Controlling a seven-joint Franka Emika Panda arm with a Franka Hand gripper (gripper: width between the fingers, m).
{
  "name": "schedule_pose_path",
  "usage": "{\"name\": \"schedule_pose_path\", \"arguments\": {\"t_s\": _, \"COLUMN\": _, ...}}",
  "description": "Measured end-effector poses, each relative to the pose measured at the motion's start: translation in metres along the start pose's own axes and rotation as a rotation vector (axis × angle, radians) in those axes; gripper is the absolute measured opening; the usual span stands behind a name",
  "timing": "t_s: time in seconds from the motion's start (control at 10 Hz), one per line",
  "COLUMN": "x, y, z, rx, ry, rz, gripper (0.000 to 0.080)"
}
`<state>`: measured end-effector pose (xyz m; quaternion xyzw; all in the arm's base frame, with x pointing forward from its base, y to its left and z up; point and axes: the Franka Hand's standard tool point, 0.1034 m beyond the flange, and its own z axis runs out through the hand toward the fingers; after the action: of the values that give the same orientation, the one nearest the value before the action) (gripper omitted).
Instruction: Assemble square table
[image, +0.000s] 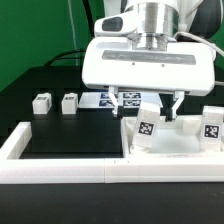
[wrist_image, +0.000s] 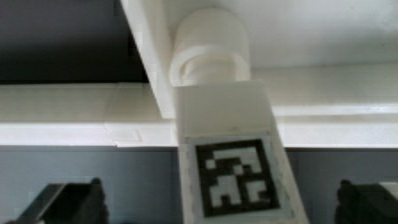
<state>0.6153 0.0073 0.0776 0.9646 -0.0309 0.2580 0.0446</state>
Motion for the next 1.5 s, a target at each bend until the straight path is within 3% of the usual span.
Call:
{"name": "schedule_pose_path", "arguments": {"t_s": 0.2, "x": 0.014, "y": 0.009, "z": -0.01, "rx": 0.028, "ry": -0.115, "rz": 0.029, "gripper": 0.0649}}
{"name": "schedule_pose_path", "arguments": {"t_s": 0.4, "x": 0.026, "y": 0.019, "z": -0.016, "rx": 0.075, "ry": -0.265, "rz": 0.078, "gripper": 0.0649}}
{"name": "schedule_pose_path", "arguments": {"t_s": 0.5, "x": 0.028, "y": 0.018, "z": -0.014, "rx": 0.082, "ry": -0.283, "rz": 0.084, "gripper": 0.0649}}
{"name": "schedule_pose_path", "arguments": {"t_s": 0.7, "x": 0.022, "y": 0.012, "z": -0.013, "rx": 0.114, "ry": -0.469, "rz": 0.095, "gripper": 0.0649}}
{"name": "schedule_pose_path", "arguments": {"t_s": 0.9, "x": 0.017, "y": 0.008, "z": -0.011, "rx": 0.127, "ry": -0.562, "rz": 0.093, "gripper": 0.0649}}
{"name": "schedule_pose_path", "arguments": {"t_s": 1.5, "x": 0.01, "y": 0.007, "z": -0.004, "rx": 0.11, "ry": -0.553, "rz": 0.119, "gripper": 0.0649}}
